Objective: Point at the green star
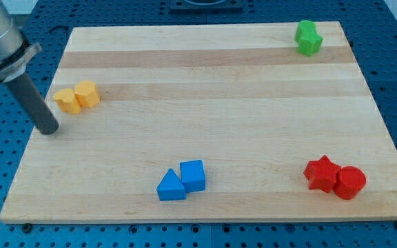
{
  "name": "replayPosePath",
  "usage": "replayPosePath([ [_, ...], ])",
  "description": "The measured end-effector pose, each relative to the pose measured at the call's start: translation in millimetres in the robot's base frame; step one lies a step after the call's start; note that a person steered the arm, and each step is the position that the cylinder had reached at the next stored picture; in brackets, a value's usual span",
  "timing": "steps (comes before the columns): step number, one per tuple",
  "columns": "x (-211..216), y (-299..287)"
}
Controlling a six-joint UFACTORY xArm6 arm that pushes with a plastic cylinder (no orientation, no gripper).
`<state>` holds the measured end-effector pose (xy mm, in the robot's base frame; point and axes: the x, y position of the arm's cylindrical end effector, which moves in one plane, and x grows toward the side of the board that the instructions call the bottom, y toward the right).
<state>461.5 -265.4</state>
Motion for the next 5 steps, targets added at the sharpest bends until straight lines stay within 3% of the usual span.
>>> replayPosePath([
  [3, -12, 232],
  [5, -14, 302],
])
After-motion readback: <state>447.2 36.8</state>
